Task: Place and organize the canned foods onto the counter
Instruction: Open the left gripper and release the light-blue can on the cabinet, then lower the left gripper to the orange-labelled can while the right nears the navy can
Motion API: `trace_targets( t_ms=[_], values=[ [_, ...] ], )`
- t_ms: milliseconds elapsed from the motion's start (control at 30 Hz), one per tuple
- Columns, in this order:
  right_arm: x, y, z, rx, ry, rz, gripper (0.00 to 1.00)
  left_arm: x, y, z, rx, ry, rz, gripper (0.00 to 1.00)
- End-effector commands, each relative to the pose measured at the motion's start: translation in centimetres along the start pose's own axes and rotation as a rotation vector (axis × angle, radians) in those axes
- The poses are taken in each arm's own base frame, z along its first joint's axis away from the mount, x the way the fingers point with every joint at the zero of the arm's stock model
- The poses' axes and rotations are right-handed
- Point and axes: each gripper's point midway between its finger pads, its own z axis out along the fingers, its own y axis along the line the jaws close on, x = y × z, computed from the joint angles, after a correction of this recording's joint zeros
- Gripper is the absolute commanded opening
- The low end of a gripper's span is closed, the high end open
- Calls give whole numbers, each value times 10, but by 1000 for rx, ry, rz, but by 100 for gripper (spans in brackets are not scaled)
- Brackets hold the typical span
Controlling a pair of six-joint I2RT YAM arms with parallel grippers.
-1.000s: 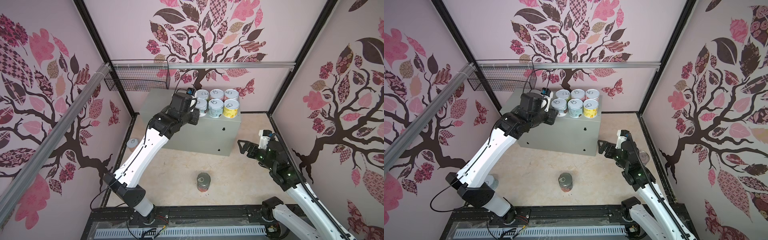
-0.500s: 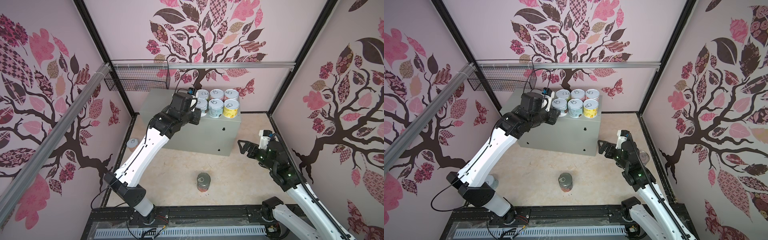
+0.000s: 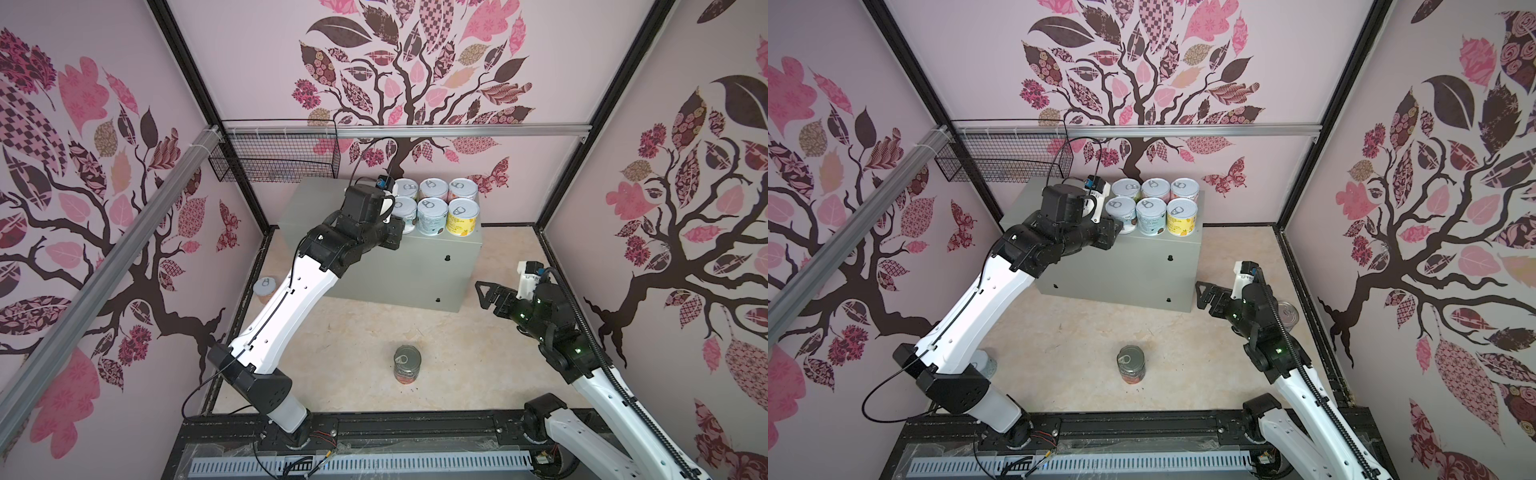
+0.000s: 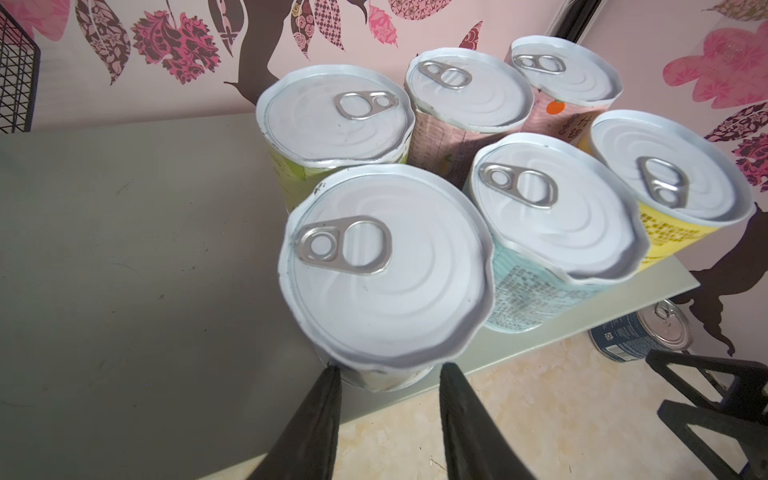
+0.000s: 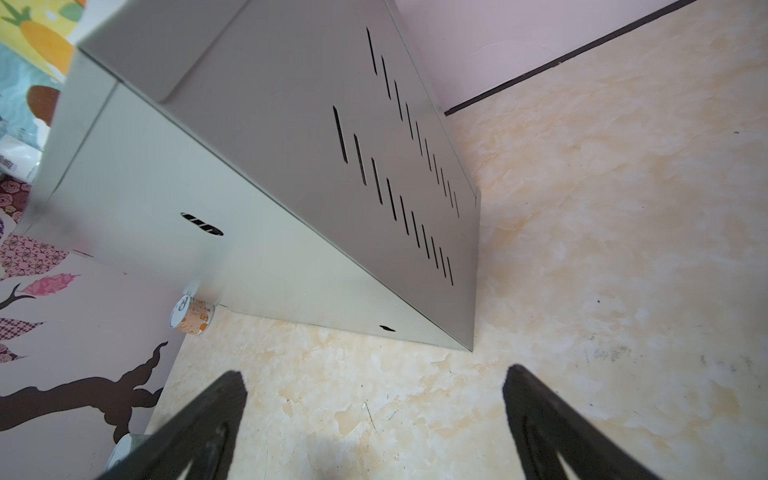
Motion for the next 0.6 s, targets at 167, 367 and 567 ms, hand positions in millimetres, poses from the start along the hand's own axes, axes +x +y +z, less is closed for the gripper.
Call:
trace_targets(
  t_ms=[167,367,567],
  values=[
    [-11,5,-10,-5,-29,-12,100,-24,2,-27,-11,-85,-32,49],
    [-17,8,-19,2,-38,-11,100,-29,10,-54,-44,-115,-42,60],
    [-22,12,-34,13,-31,-30,100,-25,19,-81,-72,-130,-57,70]
  ],
)
